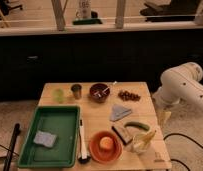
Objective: Place towel in tray
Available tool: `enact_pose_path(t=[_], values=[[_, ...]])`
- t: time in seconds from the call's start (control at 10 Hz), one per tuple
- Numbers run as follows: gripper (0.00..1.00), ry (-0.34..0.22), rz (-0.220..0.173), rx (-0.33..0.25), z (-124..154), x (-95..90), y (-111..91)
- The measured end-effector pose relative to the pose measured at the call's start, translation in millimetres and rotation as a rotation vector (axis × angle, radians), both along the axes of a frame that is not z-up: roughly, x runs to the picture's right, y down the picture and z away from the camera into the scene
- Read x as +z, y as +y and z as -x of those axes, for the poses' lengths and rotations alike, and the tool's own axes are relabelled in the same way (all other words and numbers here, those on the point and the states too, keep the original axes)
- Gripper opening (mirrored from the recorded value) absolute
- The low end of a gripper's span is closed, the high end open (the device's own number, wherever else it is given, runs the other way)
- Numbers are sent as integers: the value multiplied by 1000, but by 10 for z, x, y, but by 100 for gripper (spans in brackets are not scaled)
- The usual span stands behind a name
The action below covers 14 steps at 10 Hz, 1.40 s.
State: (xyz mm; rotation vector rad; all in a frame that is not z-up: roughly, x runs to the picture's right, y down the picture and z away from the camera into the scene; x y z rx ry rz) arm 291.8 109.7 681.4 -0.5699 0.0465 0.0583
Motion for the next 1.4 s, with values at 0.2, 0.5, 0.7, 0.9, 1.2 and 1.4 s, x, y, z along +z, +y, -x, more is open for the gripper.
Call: enact_pose_path(t=[0.2, 0.5, 0.7, 0.9, 1.2, 1.4], values=[[80, 0, 0, 0, 0, 0, 0], [80, -2, -3, 0, 15, 11, 9], [80, -15, -11, 3, 202, 108, 89], [80, -23, -16, 2, 279, 151, 118], [80, -34, -21, 21, 395, 320, 212], [80, -43, -22, 30, 492, 435, 276]])
